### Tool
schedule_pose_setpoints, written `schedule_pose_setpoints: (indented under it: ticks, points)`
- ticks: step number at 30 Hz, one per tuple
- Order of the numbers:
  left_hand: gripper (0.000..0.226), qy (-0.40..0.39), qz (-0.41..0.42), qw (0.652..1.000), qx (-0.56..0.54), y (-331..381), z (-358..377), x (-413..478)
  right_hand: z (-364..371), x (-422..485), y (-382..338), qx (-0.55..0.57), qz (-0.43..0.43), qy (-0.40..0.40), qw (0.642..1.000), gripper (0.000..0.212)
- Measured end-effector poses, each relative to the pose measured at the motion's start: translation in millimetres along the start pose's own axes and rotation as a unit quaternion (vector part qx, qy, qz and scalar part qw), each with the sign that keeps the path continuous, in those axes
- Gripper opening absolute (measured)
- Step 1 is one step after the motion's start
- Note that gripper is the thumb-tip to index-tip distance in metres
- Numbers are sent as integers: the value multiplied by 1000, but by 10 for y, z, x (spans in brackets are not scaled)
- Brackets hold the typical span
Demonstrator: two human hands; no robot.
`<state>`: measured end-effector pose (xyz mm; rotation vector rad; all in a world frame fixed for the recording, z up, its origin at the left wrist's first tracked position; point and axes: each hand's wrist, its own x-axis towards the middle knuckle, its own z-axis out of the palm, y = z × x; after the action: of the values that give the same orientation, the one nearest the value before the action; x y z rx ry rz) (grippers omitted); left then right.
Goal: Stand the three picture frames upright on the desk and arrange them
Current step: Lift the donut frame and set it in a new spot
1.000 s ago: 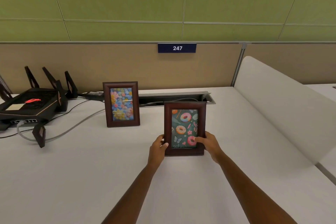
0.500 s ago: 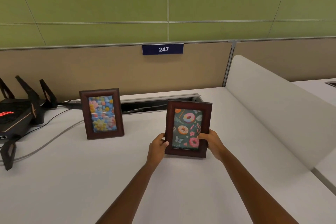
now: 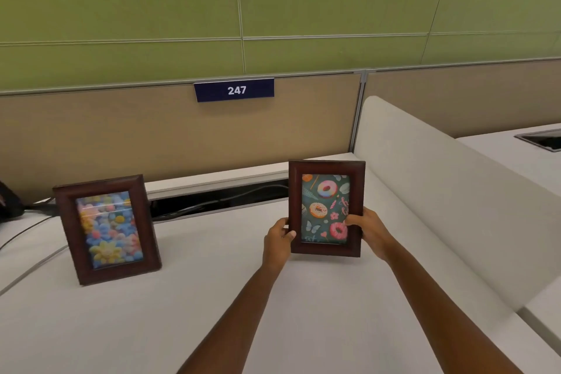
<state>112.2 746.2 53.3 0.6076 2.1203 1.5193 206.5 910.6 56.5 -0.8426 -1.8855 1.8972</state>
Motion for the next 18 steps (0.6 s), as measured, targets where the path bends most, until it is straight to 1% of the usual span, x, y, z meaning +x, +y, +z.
schedule_pose_setpoints:
  ticks: [9, 18]
  points:
    - [33, -21, 2, 1000, -16, 62, 405, 438, -400, 379, -38, -34, 20, 25, 999, 38]
    - [34, -16, 8, 1000, -8, 19, 574, 543, -515, 467, 10, -44, 45, 39, 997, 41]
